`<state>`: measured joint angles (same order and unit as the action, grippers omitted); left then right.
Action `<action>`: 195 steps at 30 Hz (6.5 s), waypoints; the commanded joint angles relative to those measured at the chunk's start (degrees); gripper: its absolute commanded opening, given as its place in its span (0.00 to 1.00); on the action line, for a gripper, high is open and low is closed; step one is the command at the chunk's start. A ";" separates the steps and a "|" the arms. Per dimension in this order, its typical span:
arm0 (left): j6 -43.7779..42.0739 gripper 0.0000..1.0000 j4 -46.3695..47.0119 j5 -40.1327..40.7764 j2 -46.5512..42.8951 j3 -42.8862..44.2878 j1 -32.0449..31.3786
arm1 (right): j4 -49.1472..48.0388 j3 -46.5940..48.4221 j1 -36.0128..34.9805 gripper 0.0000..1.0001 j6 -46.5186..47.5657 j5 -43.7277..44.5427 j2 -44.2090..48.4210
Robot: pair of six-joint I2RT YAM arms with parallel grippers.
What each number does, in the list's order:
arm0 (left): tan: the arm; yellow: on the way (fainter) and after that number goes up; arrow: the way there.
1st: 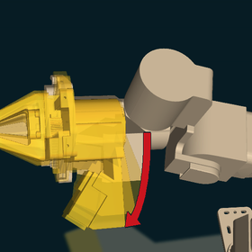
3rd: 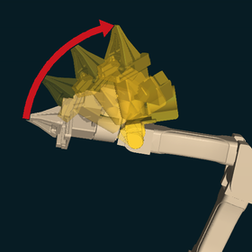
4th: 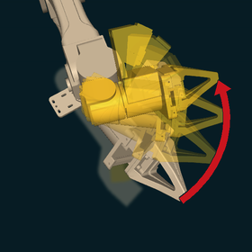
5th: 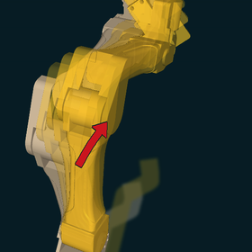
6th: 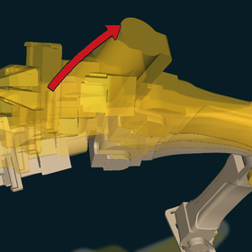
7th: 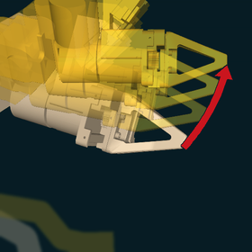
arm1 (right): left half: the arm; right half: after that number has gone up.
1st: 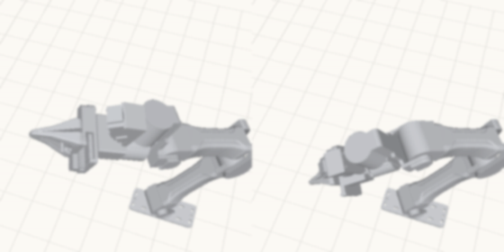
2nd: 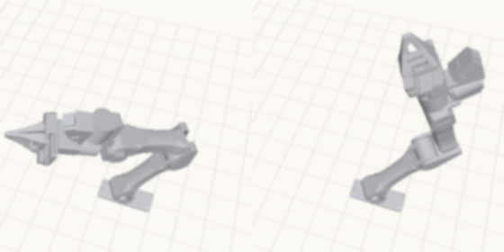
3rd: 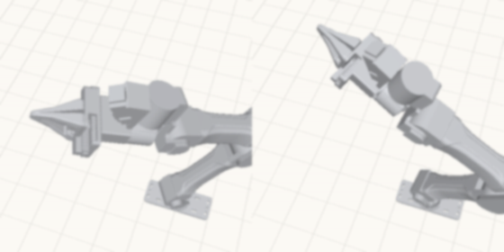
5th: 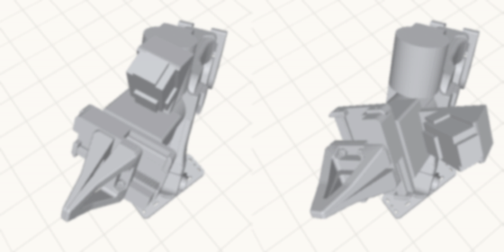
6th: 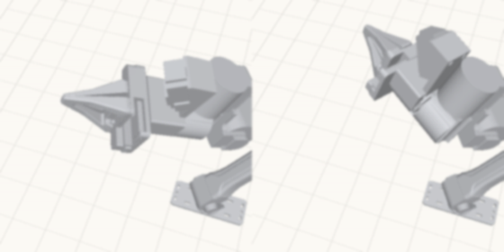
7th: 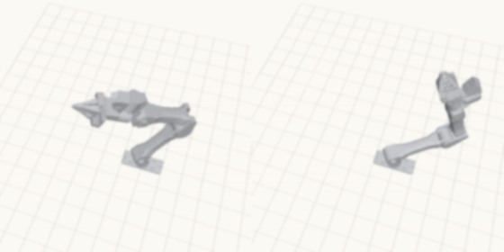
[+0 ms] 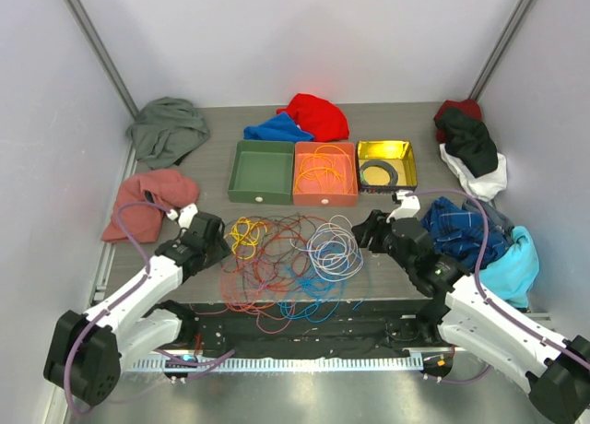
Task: Untangle the cables
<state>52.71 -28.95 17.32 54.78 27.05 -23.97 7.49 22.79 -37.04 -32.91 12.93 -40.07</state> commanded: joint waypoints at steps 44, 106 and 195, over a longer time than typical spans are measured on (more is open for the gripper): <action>2.32 0.54 3.11 5.27 -11.89 -1.30 0.32 | -2.56 -1.16 -0.23 0.57 0.83 0.34 1.23; -22.73 0.00 12.34 -11.08 6.82 68.92 -16.02 | -0.80 13.69 -0.32 0.57 1.62 -4.40 2.19; -17.20 0.73 30.36 -9.24 -0.90 24.38 -21.39 | 6.75 61.49 -1.11 0.01 16.73 17.74 -21.95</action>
<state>33.67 -1.50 8.84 57.08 53.84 -45.28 14.66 80.20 -38.17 -16.97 29.93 -58.24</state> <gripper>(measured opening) 0.737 0.073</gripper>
